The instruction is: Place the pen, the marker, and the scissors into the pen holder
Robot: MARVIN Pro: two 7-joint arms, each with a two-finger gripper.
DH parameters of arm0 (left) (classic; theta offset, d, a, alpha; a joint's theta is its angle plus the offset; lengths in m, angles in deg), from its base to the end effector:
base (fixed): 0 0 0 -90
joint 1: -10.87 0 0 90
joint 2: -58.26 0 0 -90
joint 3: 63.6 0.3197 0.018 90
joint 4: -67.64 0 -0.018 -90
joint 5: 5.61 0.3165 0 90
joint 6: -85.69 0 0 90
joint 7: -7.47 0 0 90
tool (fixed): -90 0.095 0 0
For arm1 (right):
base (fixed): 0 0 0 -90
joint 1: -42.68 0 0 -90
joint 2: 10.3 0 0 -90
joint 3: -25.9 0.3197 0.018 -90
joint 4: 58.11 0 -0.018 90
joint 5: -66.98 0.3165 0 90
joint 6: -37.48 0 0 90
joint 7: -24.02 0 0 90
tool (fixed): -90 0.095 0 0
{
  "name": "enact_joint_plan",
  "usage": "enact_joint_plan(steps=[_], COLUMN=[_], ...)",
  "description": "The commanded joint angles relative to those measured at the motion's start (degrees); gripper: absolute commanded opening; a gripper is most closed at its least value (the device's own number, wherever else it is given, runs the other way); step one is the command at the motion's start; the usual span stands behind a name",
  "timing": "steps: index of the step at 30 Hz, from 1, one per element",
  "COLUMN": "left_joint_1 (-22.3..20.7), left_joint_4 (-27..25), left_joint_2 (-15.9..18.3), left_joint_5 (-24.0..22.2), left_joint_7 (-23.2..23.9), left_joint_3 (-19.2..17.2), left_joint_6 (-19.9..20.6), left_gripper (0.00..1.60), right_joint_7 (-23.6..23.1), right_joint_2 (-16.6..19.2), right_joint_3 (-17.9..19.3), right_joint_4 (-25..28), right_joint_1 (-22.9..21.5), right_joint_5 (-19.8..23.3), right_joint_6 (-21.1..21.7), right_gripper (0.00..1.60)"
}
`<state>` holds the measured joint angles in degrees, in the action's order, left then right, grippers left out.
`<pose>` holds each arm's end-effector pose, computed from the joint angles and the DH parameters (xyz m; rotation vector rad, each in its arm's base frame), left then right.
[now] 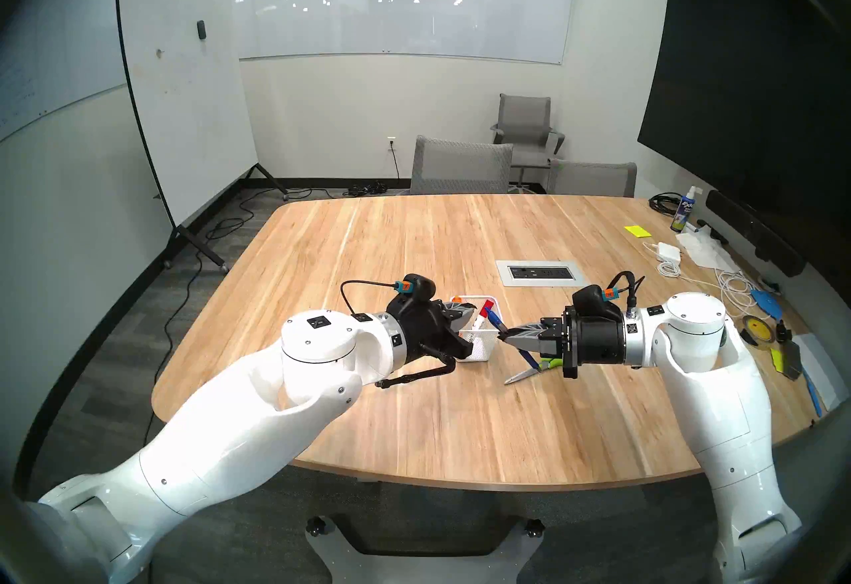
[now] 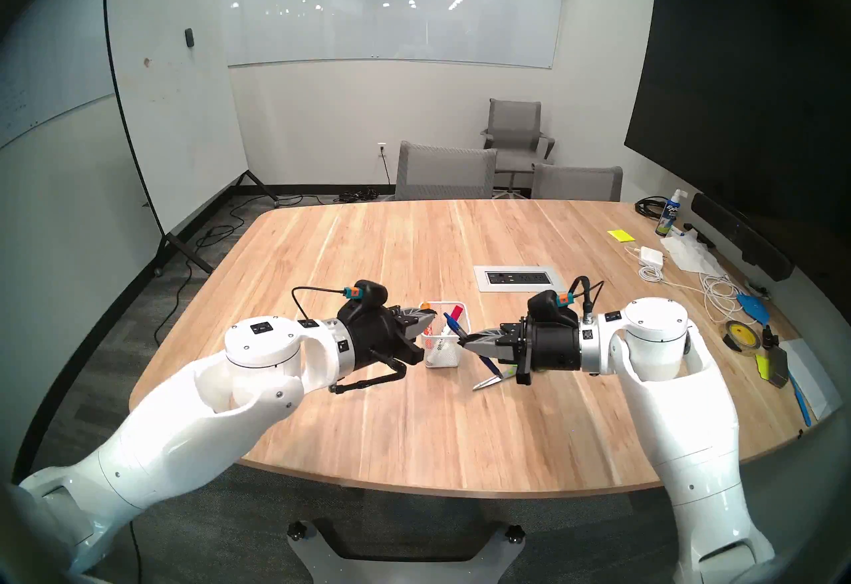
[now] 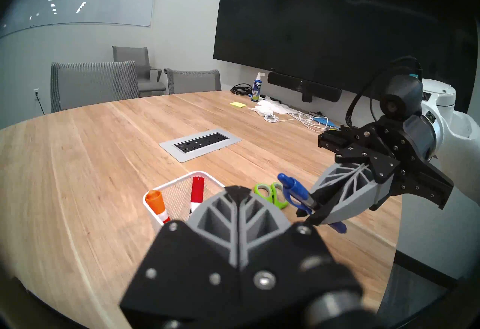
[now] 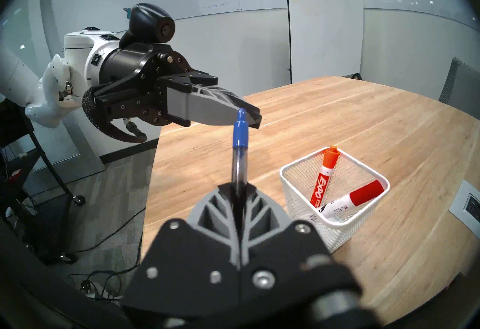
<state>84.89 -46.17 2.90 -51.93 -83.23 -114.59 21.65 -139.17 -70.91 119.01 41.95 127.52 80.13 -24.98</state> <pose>0.3737 -0.1142 -0.2291 1.9692 -0.7256 1.4305 0.3826 -0.0696 -0.2369 -1.7777 -1.1137 -1.1782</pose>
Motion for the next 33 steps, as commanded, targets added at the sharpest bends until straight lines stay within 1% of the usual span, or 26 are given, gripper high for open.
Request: enact_joint_plan(steps=[1,19,33], left_joint_1=[-1.31,-1.41,-2.38], left_joint_4=[-0.21,0.51,0.38], left_joint_2=[-1.79,-3.12,-3.64], left_joint_5=[0.14,-0.06,-0.13], left_joint_7=[-0.11,0.08,-0.19], left_joint_3=[0.01,0.55,0.61], left_joint_6=[-0.69,-2.11,-1.36], left_gripper=[0.00,0.00,0.00], right_joint_7=[0.09,0.92,1.48], right_joint_2=[-0.40,-1.21,-1.50], right_joint_3=[-0.02,-0.48,-0.79], right_joint_4=[1.45,2.00,2.53], right_joint_1=[0.00,0.28,0.25], right_joint_5=[0.20,-0.52,-1.14], right_joint_6=[0.00,-0.08,0.03], right_gripper=[0.00,0.00,0.00])
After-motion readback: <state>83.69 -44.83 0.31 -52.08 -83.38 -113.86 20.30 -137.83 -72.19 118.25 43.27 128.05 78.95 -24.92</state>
